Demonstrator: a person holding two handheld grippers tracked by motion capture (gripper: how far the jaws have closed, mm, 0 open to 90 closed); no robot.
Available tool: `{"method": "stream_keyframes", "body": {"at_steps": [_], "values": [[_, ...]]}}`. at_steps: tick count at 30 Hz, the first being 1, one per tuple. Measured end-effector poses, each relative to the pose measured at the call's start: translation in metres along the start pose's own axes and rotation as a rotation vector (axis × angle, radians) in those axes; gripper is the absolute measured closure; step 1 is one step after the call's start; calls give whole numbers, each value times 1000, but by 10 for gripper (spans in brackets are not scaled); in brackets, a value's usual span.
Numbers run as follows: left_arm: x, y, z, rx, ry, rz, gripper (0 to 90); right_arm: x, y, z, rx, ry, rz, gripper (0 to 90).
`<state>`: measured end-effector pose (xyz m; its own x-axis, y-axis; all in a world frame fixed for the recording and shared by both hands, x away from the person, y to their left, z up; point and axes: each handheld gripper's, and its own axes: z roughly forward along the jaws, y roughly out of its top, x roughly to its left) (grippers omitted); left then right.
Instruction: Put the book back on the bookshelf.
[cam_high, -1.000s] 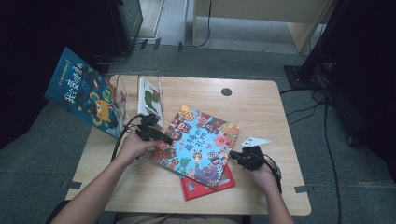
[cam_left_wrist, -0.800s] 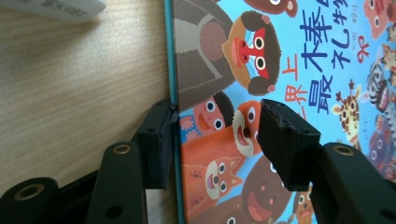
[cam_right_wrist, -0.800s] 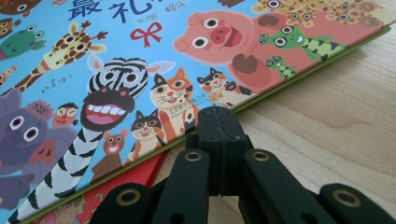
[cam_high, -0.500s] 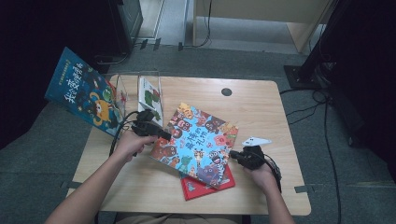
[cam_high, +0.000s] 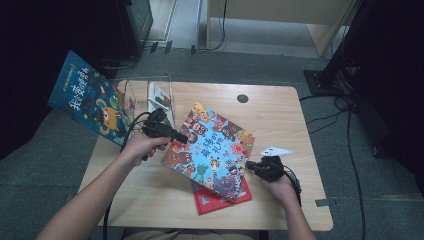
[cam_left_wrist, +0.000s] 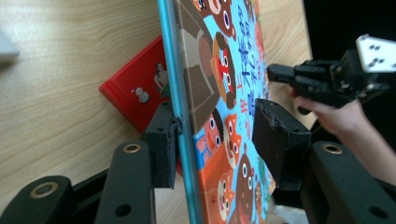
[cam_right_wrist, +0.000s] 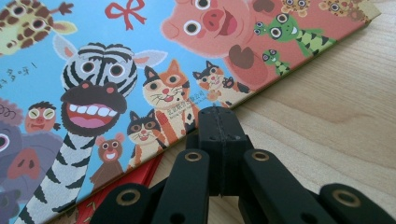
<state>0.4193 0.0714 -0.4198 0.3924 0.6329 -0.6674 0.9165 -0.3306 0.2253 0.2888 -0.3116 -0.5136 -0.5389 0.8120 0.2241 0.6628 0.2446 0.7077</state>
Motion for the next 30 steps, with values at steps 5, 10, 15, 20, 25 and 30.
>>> {"method": "stream_keyframes", "body": {"at_steps": [5,10,15,20,25,30], "values": [[-20,14,-4,35,46,18,540,-1,-1,0,-6,2,11,900],[-34,22,-5,71,74,30,548,-2,-1,0,-9,3,9,900],[-43,27,-5,90,66,43,562,-2,-1,1,-11,2,10,900],[-58,30,2,134,22,80,580,-1,-1,3,-16,-1,14,900],[-61,33,6,134,32,74,581,-1,-1,4,-23,4,17,900],[-60,35,7,134,44,67,591,0,0,5,-24,9,33,900]]}}
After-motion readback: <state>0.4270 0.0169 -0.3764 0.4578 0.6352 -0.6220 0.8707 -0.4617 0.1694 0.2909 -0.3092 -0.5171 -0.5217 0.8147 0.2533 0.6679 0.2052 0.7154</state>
